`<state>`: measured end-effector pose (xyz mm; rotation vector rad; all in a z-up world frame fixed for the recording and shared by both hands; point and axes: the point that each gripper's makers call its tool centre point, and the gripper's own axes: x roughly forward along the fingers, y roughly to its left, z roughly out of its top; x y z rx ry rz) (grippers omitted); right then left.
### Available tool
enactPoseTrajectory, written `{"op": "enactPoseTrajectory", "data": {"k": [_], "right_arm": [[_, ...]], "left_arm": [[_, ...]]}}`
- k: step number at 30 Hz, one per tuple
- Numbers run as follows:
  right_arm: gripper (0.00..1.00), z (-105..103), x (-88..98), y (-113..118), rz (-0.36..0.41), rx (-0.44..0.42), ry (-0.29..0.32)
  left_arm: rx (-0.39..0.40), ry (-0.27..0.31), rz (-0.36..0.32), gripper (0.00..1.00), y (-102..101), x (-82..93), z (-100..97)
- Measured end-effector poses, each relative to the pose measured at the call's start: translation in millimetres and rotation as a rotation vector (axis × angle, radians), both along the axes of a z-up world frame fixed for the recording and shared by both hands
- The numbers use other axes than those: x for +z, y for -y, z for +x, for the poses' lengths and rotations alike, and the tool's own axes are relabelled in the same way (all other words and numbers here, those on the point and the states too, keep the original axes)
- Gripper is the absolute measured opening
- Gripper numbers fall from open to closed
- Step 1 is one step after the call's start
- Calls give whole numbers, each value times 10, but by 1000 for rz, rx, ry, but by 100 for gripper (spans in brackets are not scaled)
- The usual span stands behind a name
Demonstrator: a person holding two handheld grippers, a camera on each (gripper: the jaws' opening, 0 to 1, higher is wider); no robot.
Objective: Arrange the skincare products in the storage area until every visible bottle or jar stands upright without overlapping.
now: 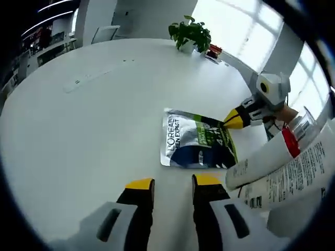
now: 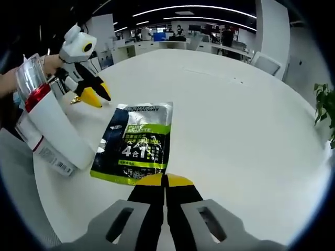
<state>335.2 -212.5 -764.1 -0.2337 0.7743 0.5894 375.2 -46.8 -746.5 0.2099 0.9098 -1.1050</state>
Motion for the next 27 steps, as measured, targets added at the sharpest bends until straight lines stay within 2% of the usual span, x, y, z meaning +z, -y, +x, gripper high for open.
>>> {"op": "enactPoseTrajectory", "data": {"k": [2, 5, 6, 8, 12, 15, 17, 23, 25, 27], "right_arm": [[1, -4, 4, -2, 0, 3, 1], [1, -4, 5, -3, 4, 4, 3], [1, -5, 6, -5, 5, 4, 3], [1, -6, 6, -1, 6, 5, 3], [1, -13, 7, -4, 8, 6, 2], [1, -15, 6, -2, 10, 5, 2], [1, -19, 6, -5, 12, 4, 1], [1, -7, 2, -3, 9, 1, -3], [1, -7, 1, -4, 6, -1, -2], [1, 0, 1, -3, 6, -4, 1]], "left_arm": [[19, -16, -2, 32, 23, -44, 60], [67, -53, -63, 30, 140, -8, 39], [58, -55, -61, 31, 127, -41, 119], [39, -44, -50, 30, 149, -71, 125], [86, -83, -87, 28, 214, -79, 141], [105, -91, -89, 23, 218, -134, 239], [142, -118, -102, 18, 183, -183, 381], [206, -137, -134, 7, 168, -133, 282], [193, -150, -138, 0, 189, -124, 268], [185, -147, -126, 0, 202, -137, 212]]}}
